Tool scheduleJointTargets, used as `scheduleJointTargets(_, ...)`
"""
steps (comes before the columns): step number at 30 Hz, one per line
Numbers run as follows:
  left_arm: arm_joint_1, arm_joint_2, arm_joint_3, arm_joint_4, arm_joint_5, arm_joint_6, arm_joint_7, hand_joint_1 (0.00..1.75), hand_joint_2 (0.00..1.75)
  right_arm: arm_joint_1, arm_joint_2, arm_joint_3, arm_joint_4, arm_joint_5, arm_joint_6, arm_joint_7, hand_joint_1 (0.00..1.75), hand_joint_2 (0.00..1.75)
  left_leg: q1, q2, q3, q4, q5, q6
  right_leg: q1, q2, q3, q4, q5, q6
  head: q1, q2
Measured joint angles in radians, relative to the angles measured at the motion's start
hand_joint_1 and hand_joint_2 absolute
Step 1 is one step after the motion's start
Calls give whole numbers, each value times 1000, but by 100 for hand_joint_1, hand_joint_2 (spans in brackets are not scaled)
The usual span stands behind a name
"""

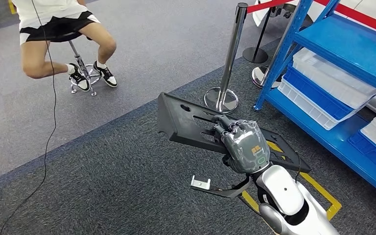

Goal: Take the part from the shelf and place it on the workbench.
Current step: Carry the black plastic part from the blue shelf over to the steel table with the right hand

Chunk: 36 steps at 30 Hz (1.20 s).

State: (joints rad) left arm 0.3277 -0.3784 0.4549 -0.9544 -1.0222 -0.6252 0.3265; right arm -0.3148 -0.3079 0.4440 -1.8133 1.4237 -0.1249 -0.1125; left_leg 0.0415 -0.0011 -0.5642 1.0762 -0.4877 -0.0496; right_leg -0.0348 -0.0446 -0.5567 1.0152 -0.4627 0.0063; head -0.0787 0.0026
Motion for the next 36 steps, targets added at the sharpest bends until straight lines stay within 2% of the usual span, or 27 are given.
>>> scheduleJointTargets(1,0,0,0,0,0,0,0,0,175,-1,0,0,-1,0,0,0,175,175,-1,-2,21,-36,6,2,-1,-1,-3,5,0,10,0,0)
scheduleJointTargets(2,1,0,0,1,0,0,0,0,175,-2,0,0,-1,0,0,0,175,175,-5,-6,24,-48,3,11,-2,-1,-6,7,2,19,1,0)
scheduleJointTargets(4,1,1,0,1,0,0,0,0,175,-1,0,0,-1,0,0,-1,175,175,-11,-9,14,-49,5,38,-5,0,-9,8,6,36,3,0)
scheduleJointTargets(5,1,1,1,1,0,0,0,0,175,-1,0,1,-1,0,0,-1,175,175,-14,-9,12,-50,6,49,-9,5,-13,13,0,41,3,0)
scheduleJointTargets(6,1,1,1,1,0,0,0,0,175,0,0,1,0,0,0,-1,175,175,-16,-9,10,-52,9,56,-10,9,-16,18,-13,41,3,0)
scheduleJointTargets(7,2,1,1,1,0,0,0,0,175,0,0,1,0,0,0,-1,175,175,-19,-10,9,-53,11,60,-10,16,-18,21,-27,27,4,0)
scheduleJointTargets(8,2,1,1,1,0,0,0,0,175,1,0,1,0,0,0,-1,175,175,-25,-10,8,-53,12,61,-8,22,-20,21,-27,1,4,0)
scheduleJointTargets(10,2,1,2,1,1,0,0,0,175,1,0,1,0,0,0,-1,175,175,-35,-12,7,-52,14,67,-4,29,-22,14,-3,-55,4,0)
scheduleJointTargets(11,2,1,2,1,1,0,0,0,175,1,0,1,0,0,0,-1,175,175,-38,-14,6,-52,15,71,-3,30,-23,13,12,-68,3,0)
scheduleJointTargets(12,2,1,2,1,1,0,0,0,175,1,0,1,0,0,0,-1,175,175,-39,-15,5,-52,17,74,-4,31,-24,12,17,-71,3,0)
scheduleJointTargets(16,4,1,2,1,42,3,10,0,175,0,8,8,1,25,18,-5,175,175,-41,-16,1,-52,20,80,-5,31,-22,6,23,-64,4,0)
scheduleJointTargets(17,10,1,-2,-2,80,5,24,0,175,-2,17,22,2,49,32,1,175,175,-44,-16,-2,-50,19,82,-5,30,-19,1,27,-59,4,0)
scheduleJointTargets(18,19,2,-9,-9,123,7,44,0,175,-5,31,46,5,75,46,14,175,175,-47,-16,-4,-49,18,86,-7,29,-17,-6,31,-42,4,0)
scheduleJointTargets(20,41,2,-28,-31,190,7,80,0,175,-11,56,106,10,108,62,47,175,175,-48,-17,-5,-53,22,100,-11,26,-12,-15,32,3,4,0)
scheduleJointTargets(21,50,3,-37,-41,207,6,92,0,175,-13,63,131,11,112,65,58,175,175,-45,-19,-2,-60,27,108,-13,26,-16,-3,18,17,4,0)
scheduleJointTargets(22,55,3,-43,-48,214,4,98,0,175,-14,67,146,12,110,66,64,175,175,-43,-22,0,-66,32,115,-13,29,-30,30,-9,16,4,0)
scheduleJointTargets(24,63,3,-54,-59,218,2,103,0,175,-16,70,160,15,103,66,69,175,175,-46,-33,-2,-71,39,124,-8,34,-81,153,-85,-5,4,0)
scheduleJointTargets(25,66,3,-58,-61,218,1,104,0,175,-17,71,163,17,98,66,71,175,175,-50,-41,-5,-69,40,125,-4,36,-108,221,-115,-14,4,0)
scheduleJointTargets(26,69,3,-61,-63,218,1,104,0,175,-17,69,166,19,93,66,71,175,175,-53,-49,-8,-66,41,125,1,39,-126,266,-129,-22,4,0)
scheduleJointTargets(27,71,3,-64,-64,217,0,104,0,175,-17,67,168,22,89,66,71,175,175,-56,-59,-11,-63,41,125,6,42,-128,278,-124,-29,4,0)
scheduleJointTargets(28,73,3,-67,-64,214,0,104,0,175,-17,65,169,24,84,65,71,175,175,-57,-69,-13,-58,40,124,10,46,-111,249,-101,-37,4,0)
scheduleJointTargets(29,74,3,-69,-65,211,0,102,0,175,-18,62,169,25,78,64,69,175,175,-58,-79,-14,-53,39,122,14,56,-80,191,-68,-45,4,0)
scheduleJointTargets(30,74,3,-71,-66,207,0,99,0,175,-19,57,169,25,72,63,66,175,175,-59,-88,-17,-48,37,118,17,78,-48,130,-47,-50,4,0)
scheduleJointTargets(31,72,3,-72,-66,202,-1,95,0,175,-20,52,169,25,65,62,62,175,175,-59,-98,-21,-43,36,114,19,98,-23,78,-31,-51,4,0)
scheduleJointTargets(33,70,3,-73,-66,193,-2,86,0,175,-23,44,169,26,55,59,53,175,175,-54,-115,-30,-38,38,100,24,117,-6,37,-30,-40,4,0)
scheduleJointTargets(35,69,3,-72,-66,184,-5,78,0,175,-26,40,169,26,51,57,47,175,175,-48,-128,-37,-38,42,86,24,95,-3,24,-22,-30,4,0)
scheduleJointTargets(36,69,4,-72,-66,180,-7,75,0,175,-28,38,169,27,50,56,46,175,175,-48,-117,-42,-31,37,80,22,84,1,15,-17,-29,3,0)
